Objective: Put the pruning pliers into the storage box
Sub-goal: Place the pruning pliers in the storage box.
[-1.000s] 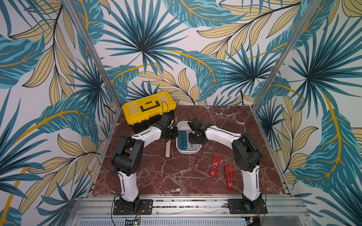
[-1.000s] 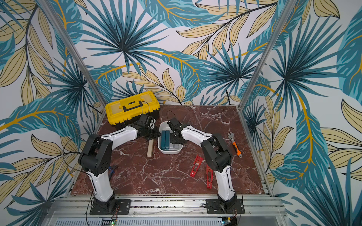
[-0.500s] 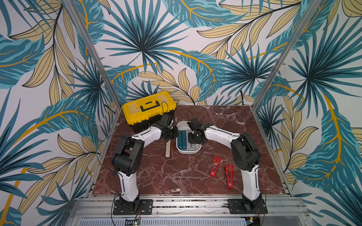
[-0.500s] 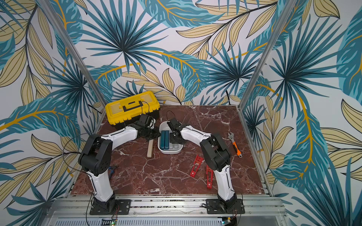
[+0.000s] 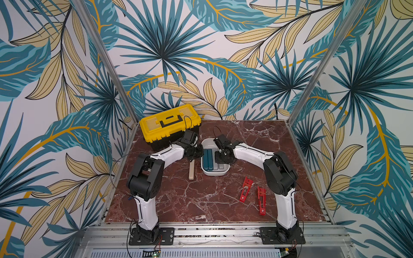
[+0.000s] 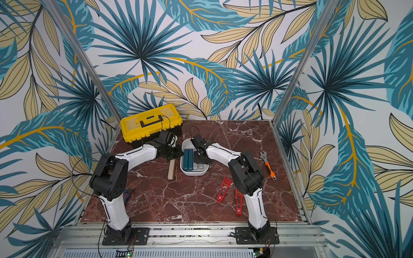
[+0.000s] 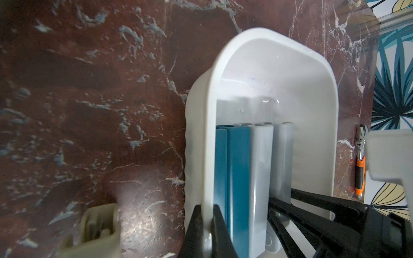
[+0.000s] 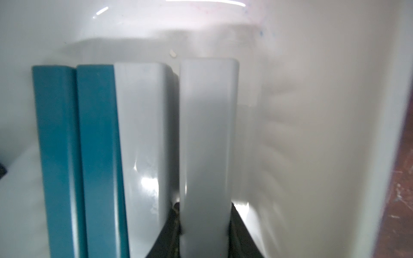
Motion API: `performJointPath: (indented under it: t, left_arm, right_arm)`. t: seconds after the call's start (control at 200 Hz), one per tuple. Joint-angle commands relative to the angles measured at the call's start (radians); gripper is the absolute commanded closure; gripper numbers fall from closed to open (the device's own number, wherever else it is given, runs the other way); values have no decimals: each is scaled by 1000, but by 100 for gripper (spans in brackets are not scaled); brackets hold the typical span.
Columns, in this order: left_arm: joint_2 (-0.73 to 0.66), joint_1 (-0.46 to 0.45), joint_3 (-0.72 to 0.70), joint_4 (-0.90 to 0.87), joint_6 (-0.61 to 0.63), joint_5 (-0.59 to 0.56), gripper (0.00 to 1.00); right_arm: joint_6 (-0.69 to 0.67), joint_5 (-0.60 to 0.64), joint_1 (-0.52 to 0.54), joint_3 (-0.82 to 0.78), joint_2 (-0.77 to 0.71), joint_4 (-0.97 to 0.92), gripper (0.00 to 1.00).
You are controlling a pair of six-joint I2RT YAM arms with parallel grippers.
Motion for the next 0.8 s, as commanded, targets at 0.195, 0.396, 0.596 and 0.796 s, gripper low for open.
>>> performJointPath:
  t: [0.195,0.396,0.596,0.796]
  left_arm:
    - [-13,3,-12,24,-15,30,100]
    - [-16,3,-14,24,-15,28,100]
    - [-16,3,-12,24,-15,30,100]
    - [-15,2,-10,24,-14,32,100]
  right_arm:
    - [7,16,-2,14,-2,-24,76]
    - [12,7,-2,14,7,-21,74]
    - [9,6,-2,12,14,-23,68]
    - [7,4,-2,12,18,-23,59]
